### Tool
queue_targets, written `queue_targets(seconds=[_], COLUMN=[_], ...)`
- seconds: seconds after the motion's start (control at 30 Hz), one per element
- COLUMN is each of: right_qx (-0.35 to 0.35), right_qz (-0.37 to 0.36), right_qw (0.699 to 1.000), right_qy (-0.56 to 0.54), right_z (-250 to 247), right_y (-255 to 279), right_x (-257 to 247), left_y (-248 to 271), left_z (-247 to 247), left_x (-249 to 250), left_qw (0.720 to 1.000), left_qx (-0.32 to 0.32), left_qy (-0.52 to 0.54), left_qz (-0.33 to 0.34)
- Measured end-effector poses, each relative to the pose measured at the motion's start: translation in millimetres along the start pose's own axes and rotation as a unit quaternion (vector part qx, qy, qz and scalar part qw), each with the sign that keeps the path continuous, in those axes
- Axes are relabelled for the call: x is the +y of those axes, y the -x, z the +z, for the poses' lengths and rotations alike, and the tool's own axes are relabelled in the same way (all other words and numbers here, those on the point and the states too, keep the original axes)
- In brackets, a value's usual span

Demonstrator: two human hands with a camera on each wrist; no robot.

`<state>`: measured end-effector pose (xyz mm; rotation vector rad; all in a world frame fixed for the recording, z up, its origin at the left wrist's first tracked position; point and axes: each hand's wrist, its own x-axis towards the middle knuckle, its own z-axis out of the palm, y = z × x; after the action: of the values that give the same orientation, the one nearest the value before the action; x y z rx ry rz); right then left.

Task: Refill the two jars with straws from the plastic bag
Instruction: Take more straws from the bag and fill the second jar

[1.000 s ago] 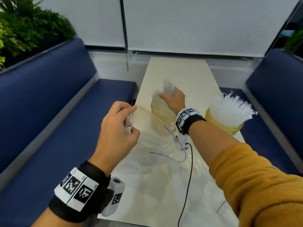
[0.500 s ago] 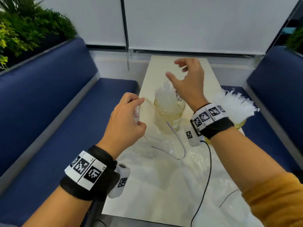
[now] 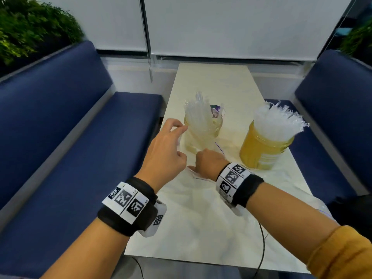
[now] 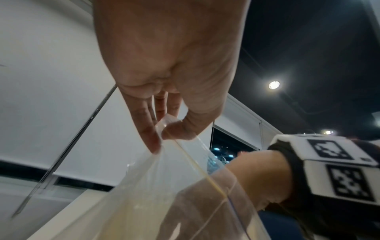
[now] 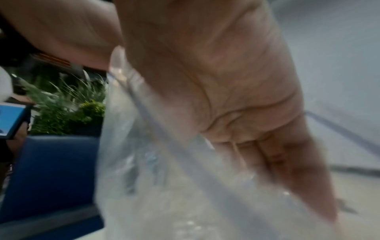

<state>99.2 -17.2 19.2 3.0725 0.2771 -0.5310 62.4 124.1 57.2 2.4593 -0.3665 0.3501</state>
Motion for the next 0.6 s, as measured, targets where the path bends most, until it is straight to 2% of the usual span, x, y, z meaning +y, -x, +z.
queue_targets(seconds=[0.07,0.2,0.37,0.6], right_qx=[-0.002,-0.077,-0.099,-0.111], right_qz=[0.017,0.023,0.015,-0.041], right_qw=[1.0,0.997,0.995,0.992], right_qy=[0.006,0.002,-0.008,0.043], right_z=[5.7,8.5,4.1,-53.0], right_y=[-5.4,-13.4,-9.5,36.4], right_x=[-1.5,-3.9,-0.7,-1.7], left_y=[4.7,9.6,12.1,20.1], left_z=[5.7,12.7,14.9,22.3], left_x=[0.7,0.7,-2.3,2.4], left_qw=[1.0,1.0,1.0,0.996], left_qx=[-0.006,-0.009,-0.011,-0.062], left_qy=[-0.001,0.006,0.01,-0.05], left_qz=[0.006,0.004,0.001,0.038])
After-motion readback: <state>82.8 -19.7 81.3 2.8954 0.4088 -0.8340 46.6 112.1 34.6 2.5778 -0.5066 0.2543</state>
